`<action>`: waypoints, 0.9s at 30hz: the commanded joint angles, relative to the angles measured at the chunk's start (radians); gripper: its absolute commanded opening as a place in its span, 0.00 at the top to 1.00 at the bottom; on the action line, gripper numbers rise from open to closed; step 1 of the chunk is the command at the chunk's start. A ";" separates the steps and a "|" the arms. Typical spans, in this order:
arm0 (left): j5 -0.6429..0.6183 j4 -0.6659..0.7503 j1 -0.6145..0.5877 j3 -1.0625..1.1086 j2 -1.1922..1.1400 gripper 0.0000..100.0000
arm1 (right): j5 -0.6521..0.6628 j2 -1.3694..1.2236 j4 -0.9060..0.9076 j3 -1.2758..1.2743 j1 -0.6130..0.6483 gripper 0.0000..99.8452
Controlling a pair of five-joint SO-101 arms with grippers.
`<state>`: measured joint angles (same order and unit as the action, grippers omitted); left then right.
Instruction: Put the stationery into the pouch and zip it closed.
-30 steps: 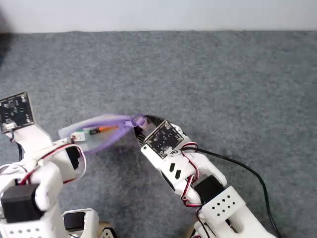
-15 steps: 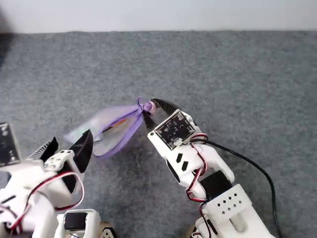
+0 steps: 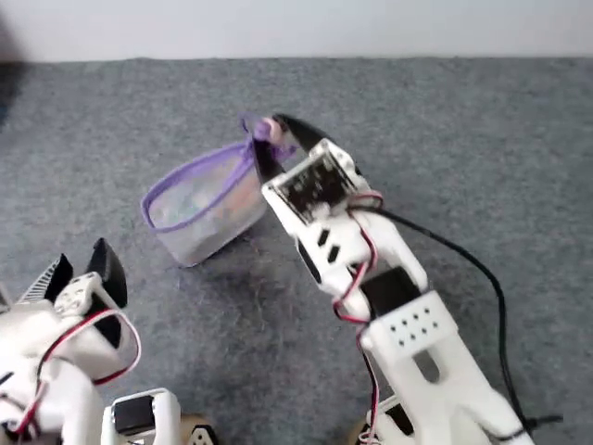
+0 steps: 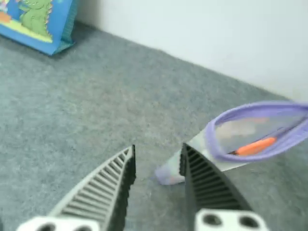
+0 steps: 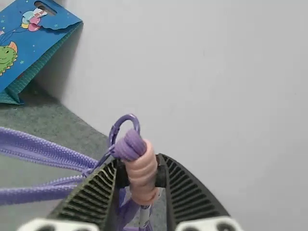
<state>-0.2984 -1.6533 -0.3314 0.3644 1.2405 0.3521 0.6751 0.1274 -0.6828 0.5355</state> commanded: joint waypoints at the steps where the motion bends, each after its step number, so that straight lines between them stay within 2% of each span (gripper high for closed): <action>1: -0.006 0.060 -0.026 0.076 0.002 0.88 | 0.009 -0.048 -0.030 0.176 0.015 0.99; 9: -0.011 0.192 -0.029 0.199 -0.005 0.93 | 0.011 -0.077 -0.024 0.262 0.028 0.99; 17: -0.011 0.405 -0.025 0.314 -0.008 0.95 | 0.041 -0.061 -0.024 0.262 0.059 0.99; 22: -0.011 0.451 -0.021 0.367 -0.008 0.95 | 0.043 -0.036 0.028 0.261 0.090 0.99; 24: -0.011 0.446 0.017 0.375 -0.006 0.95 | 0.041 -0.036 0.042 0.261 0.091 0.99; 27: -0.011 0.410 0.155 0.366 0.002 0.95 | 0.038 -0.041 0.041 0.261 0.093 0.99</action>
<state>-0.3061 -1.2298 -0.2900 0.7465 1.2283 0.3890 0.5846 0.1734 -0.4956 0.6199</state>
